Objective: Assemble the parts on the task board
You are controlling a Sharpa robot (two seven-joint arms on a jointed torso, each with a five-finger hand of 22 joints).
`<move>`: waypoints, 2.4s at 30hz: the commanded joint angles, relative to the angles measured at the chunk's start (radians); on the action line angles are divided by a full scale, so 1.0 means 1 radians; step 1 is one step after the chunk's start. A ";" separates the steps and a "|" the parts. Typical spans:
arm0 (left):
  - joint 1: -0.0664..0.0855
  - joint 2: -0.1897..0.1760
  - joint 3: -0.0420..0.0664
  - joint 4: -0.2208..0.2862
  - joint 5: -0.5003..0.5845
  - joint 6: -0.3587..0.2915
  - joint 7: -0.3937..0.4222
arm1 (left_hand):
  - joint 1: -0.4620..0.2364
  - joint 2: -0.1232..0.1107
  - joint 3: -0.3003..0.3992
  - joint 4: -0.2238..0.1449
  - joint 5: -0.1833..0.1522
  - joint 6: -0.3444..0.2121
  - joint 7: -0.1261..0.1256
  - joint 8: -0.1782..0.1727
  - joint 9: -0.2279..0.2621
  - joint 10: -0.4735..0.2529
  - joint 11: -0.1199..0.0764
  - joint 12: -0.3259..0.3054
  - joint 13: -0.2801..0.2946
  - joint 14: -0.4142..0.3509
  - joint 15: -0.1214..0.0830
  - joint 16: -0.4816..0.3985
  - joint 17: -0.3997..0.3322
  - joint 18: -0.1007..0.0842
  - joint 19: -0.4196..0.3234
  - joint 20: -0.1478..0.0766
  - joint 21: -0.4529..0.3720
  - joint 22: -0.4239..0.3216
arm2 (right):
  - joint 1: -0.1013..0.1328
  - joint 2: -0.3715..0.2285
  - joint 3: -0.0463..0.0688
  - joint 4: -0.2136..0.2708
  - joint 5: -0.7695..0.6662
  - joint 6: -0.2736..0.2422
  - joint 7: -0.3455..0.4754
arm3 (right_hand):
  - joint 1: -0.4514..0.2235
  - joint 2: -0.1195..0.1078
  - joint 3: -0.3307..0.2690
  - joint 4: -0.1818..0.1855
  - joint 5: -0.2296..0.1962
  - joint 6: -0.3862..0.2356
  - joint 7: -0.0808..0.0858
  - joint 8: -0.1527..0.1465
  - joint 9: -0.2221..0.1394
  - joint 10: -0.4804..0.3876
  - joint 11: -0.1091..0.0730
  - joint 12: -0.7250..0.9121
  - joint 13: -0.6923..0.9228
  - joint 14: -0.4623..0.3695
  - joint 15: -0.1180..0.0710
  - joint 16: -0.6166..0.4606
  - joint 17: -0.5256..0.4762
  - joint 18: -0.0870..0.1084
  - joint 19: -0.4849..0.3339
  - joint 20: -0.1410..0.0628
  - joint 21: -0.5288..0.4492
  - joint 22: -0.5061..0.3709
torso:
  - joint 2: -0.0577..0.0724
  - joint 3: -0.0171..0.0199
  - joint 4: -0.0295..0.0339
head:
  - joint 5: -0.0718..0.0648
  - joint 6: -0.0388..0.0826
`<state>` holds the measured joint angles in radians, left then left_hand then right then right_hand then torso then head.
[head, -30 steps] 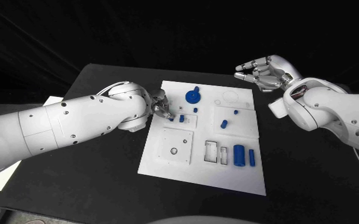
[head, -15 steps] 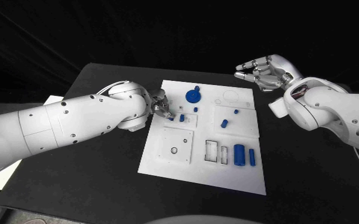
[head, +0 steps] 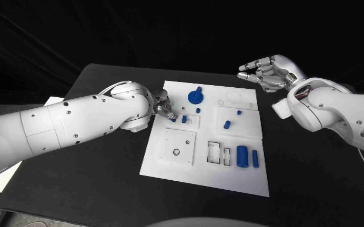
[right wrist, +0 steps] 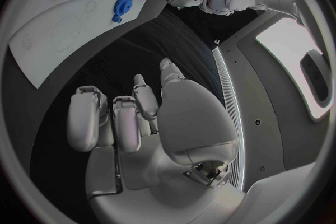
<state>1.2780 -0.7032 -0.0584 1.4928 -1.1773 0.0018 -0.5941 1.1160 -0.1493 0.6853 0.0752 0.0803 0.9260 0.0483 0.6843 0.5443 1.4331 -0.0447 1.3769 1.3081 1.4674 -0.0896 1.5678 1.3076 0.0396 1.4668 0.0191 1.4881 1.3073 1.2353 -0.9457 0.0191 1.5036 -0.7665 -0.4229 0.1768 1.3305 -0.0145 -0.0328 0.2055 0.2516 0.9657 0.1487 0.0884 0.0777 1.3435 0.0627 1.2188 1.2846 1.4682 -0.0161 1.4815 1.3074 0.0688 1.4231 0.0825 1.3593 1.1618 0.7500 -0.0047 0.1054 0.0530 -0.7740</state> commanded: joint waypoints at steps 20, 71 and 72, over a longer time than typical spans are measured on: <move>-0.005 0.027 -0.005 -0.034 0.005 0.049 -0.026 | -0.068 -0.007 -0.055 0.021 0.001 0.066 -0.038 -0.009 -0.019 0.023 -0.009 0.025 0.047 0.103 -0.015 0.003 0.263 -0.015 0.065 -0.013 0.012 0.168 | 0.000 -0.001 0.000 0.004 -0.001 0.009 0.011 | -0.006 0.005 -0.008 -0.002 0.000 -0.001 0.000 0.004 0.001 -0.003 -0.002 -0.002 -0.002 0.072 -0.001 -0.005 0.138 0.011 -0.006 0.001 -0.006 -0.002 | 0.000 -0.0003 0.0002 | -0.001 -0.004; -0.005 0.026 -0.002 -0.036 0.003 0.038 -0.035 | -0.145 -0.042 -0.255 0.136 0.006 0.111 -0.044 -0.020 -0.050 0.039 -0.014 0.038 0.073 0.103 -0.020 0.003 0.263 -0.021 0.076 -0.017 0.030 0.195 | 0.000 0.000 0.000 0.000 0.000 0.008 0.015 | -0.011 0.007 -0.012 0.002 0.005 -0.002 0.000 0.004 0.001 -0.002 -0.001 -0.001 -0.002 0.072 -0.001 -0.005 0.138 0.011 -0.005 0.001 -0.007 -0.002 | 0.000 -0.0013 0.0002 | 0.000 -0.011; -0.005 0.026 -0.001 -0.035 0.003 0.038 -0.035 | -0.142 -0.041 -0.268 0.143 0.006 0.111 -0.044 -0.020 -0.051 0.039 -0.014 0.038 0.074 0.103 -0.020 0.003 0.263 -0.021 0.076 -0.017 0.030 0.195 | 0.000 0.000 0.000 0.000 0.000 0.008 0.015 | -0.012 0.007 -0.012 0.002 0.005 -0.002 0.000 0.004 0.001 -0.002 -0.001 -0.001 -0.002 0.072 -0.001 -0.005 0.138 0.011 -0.005 0.001 -0.007 -0.001 | 0.000 -0.0014 0.0004 | -0.001 -0.011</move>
<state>1.2758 -0.6771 -0.0585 1.4558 -1.1762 0.0205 -0.6204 0.9681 -0.1823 0.4237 0.2154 0.0860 1.0300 0.0057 0.6695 0.4934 1.4616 -0.0591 1.4134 1.3074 1.4672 -0.1037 1.5678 1.3080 0.0284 1.4630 0.0085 1.5141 1.3073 1.2353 -0.9463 0.0191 1.5038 -0.7655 -0.4231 0.1819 1.3264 -0.0104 -0.0400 0.2072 0.2516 0.9657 0.1487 0.0884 0.0772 1.3435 0.0627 1.2188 1.2838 1.4682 -0.0161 1.4815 1.3077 0.0689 1.4231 0.0826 1.3593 1.1609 0.7499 -0.0058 0.1056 0.0521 -0.7845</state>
